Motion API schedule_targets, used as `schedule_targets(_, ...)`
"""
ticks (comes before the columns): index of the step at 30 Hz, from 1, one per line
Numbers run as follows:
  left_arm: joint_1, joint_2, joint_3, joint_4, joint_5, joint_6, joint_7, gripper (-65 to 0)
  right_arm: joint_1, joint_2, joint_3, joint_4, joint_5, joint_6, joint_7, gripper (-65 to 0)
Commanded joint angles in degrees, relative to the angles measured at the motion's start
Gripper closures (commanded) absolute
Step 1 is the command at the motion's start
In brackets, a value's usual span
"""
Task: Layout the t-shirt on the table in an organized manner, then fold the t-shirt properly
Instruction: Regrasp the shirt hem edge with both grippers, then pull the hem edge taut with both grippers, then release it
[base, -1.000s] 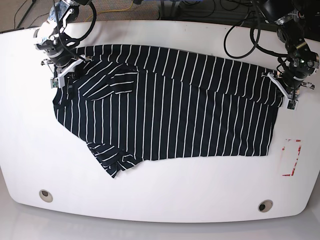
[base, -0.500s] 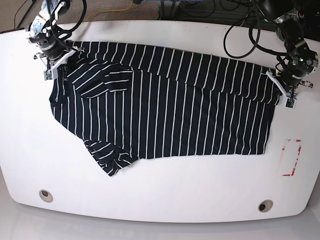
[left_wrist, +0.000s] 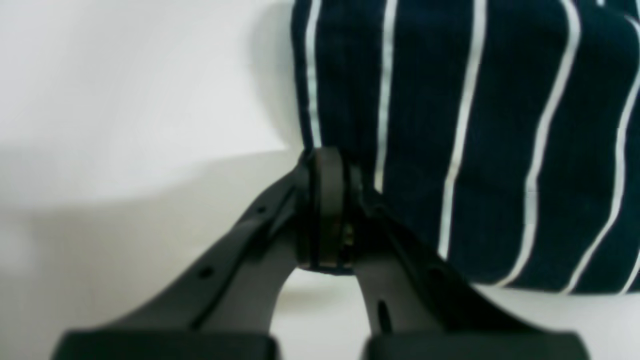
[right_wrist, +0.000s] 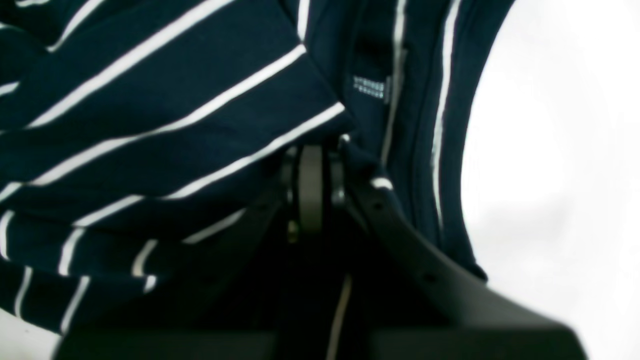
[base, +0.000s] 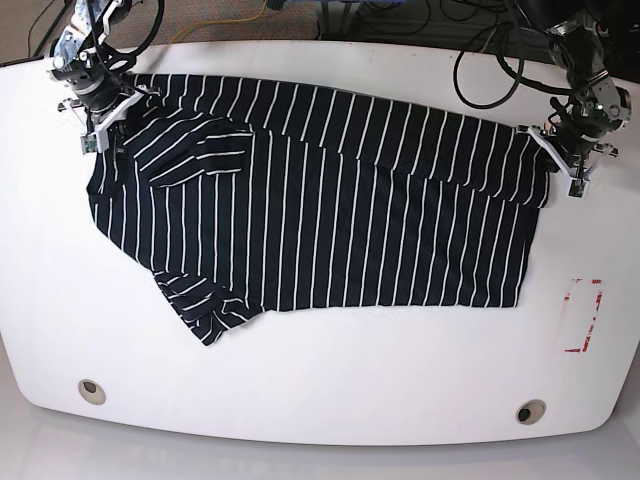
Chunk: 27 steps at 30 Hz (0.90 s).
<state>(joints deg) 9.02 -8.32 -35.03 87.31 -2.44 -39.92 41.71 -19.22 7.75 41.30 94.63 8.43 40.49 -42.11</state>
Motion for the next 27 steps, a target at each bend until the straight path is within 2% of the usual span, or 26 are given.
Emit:
schedule_targets(1, 0.17, -0.34, 0.08, -1.81, 1.51, -0.08, 2.11, 0.0, -0.86, 0.47, 0.24, 0.54, -2.84, -0.49, -3.30, -1.4)
schedule_targets(8, 0.70, -0.34, -0.01, -3.66, 1.43, -0.08, 2.20, 0.0, -0.86, 0.47, 0.24, 0.89, -2.84, -0.49, -3.48, -1.4)
schedule_targets(27, 13.53, -0.17, -3.00, 3.73, 1.07, -0.08, 2.29, 0.0, -2.27, 2.32, 0.06, 1.33, -2.84, -0.49, -3.48, -1.4)
